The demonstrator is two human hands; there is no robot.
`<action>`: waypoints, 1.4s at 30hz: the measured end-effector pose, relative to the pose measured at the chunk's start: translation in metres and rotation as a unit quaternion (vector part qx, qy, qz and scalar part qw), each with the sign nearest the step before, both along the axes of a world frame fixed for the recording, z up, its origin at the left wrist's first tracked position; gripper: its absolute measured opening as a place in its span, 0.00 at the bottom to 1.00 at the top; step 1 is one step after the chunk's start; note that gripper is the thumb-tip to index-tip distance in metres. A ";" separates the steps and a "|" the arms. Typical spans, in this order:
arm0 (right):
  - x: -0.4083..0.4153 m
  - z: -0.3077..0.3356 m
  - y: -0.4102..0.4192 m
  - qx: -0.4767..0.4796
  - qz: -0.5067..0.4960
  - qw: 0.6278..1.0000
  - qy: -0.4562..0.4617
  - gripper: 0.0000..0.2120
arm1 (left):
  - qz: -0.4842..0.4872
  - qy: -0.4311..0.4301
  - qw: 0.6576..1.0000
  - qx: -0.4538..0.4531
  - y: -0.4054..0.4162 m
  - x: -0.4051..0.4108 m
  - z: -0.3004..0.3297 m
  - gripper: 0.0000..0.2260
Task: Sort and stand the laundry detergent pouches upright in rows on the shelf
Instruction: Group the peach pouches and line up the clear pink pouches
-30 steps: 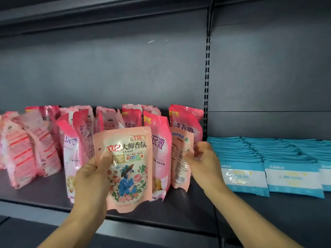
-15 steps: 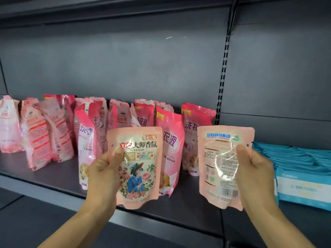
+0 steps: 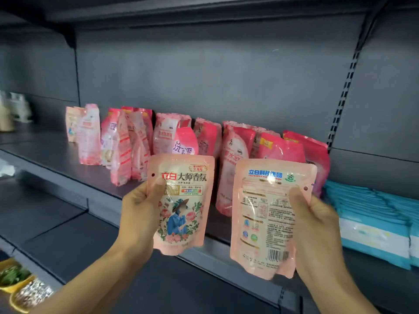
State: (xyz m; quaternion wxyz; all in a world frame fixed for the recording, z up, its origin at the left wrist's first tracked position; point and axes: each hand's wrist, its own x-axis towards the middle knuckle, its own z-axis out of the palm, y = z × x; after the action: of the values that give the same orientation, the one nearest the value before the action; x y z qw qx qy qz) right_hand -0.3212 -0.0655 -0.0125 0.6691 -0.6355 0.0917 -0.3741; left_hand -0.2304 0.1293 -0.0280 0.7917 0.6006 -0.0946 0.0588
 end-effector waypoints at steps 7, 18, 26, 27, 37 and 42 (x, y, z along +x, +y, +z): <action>0.028 -0.009 0.123 -0.002 0.042 0.999 0.009 0.13 | 0.024 0.008 1.000 -0.002 0.130 0.009 -0.011 0.14; 0.085 -0.029 0.297 0.016 0.058 0.998 0.034 0.12 | 0.059 0.027 0.997 0.030 0.312 0.038 -0.017 0.14; 0.157 -0.030 0.350 0.002 0.082 0.996 0.033 0.13 | 0.085 0.035 0.996 0.010 0.367 0.097 -0.021 0.13; 0.169 -0.031 0.354 0.000 0.081 0.996 0.031 0.13 | 0.089 0.035 0.995 0.008 0.370 0.107 -0.021 0.13; 0.293 -0.024 0.380 -0.014 0.090 0.996 0.020 0.12 | 0.095 0.011 0.995 -0.007 0.392 0.226 -0.011 0.13; 0.341 -0.021 0.390 -0.013 0.087 0.996 0.020 0.10 | 0.069 0.011 0.998 -0.011 0.403 0.281 -0.006 0.13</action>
State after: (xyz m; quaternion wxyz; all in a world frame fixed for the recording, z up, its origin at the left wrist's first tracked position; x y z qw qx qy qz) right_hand 0.0195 0.3248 -0.0337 0.6888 -0.6573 0.0443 -0.3026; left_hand 0.0502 0.5325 -0.0340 0.7936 0.5973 -0.0439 0.1076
